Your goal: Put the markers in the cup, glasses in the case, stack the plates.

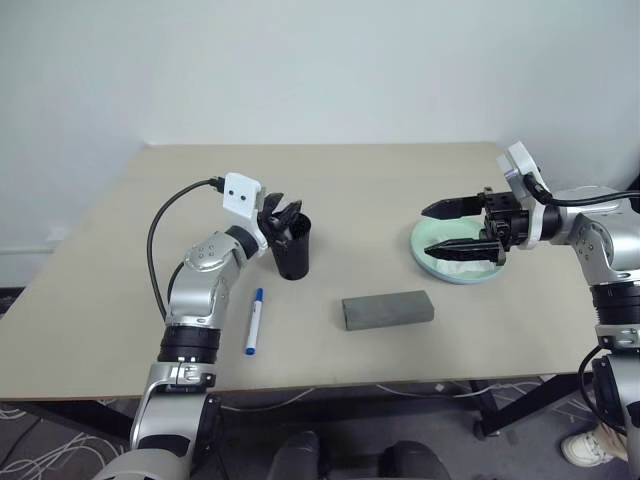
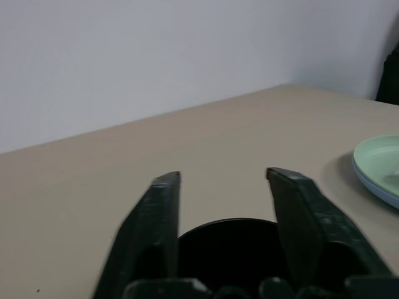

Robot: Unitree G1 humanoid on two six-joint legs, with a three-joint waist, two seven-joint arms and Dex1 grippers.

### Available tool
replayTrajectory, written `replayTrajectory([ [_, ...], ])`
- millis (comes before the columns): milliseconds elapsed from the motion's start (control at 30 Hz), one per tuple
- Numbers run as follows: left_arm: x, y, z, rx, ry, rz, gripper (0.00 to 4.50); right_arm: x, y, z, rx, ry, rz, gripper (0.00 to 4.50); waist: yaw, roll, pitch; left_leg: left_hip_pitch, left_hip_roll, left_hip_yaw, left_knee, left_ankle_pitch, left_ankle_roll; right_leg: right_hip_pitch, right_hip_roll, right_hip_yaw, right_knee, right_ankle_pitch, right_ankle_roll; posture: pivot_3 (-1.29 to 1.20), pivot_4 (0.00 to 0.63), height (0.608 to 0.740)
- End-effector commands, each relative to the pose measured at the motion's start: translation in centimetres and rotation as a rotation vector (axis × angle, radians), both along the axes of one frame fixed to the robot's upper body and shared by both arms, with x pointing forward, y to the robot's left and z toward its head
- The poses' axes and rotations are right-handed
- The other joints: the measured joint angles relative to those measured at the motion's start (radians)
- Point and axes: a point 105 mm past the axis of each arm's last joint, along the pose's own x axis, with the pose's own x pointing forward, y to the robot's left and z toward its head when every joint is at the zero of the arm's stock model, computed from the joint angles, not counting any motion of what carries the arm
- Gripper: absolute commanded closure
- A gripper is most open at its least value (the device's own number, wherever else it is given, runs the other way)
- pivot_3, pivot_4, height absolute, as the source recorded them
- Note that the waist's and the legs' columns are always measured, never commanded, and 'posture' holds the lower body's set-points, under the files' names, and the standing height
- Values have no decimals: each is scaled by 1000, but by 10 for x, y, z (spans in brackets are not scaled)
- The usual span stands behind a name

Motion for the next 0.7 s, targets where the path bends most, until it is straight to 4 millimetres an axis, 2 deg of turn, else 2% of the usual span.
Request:
replayTrajectory([
  [33,-2,-1,17,-11,-57,-6,929,-2,1,17,40,-56,11,0,0,0,0,0,0,0,0,0,0,0,0,0,0,0,0,0,0,740],
  [133,-2,-2,20,-11,-61,-7,9,-2,1,17,42,-57,11,0,0,0,0,0,0,0,0,0,0,0,0,0,0,0,0,0,0,740],
  [267,-8,-3,33,-21,-66,-24,9,-2,2,18,43,-59,14,0,0,0,0,0,0,0,0,0,0,0,0,0,0,0,0,0,0,740],
  [367,-21,-3,49,-51,-56,-63,9,-2,3,18,42,-56,15,0,-1,0,0,-1,0,0,0,0,0,-1,0,0,0,0,0,0,0,740],
  [467,-35,6,58,-52,-7,-68,9,-2,3,17,40,-53,17,0,-2,0,0,-1,0,0,0,0,0,-1,0,1,0,0,0,0,0,740],
  [533,-47,19,63,-36,36,-64,9,-3,3,17,41,-45,20,0,-3,0,0,-1,0,0,0,0,0,-1,1,0,0,0,0,0,0,740],
  [600,-60,32,62,-5,102,-58,9,-4,2,18,43,-39,23,0,-6,0,0,-1,0,0,-1,0,0,-2,1,0,0,0,0,0,0,740],
  [700,-87,44,49,46,242,-88,9,-5,1,18,43,-36,26,0,-8,1,0,-1,0,0,-1,0,0,-2,2,-1,0,0,1,0,0,740],
])
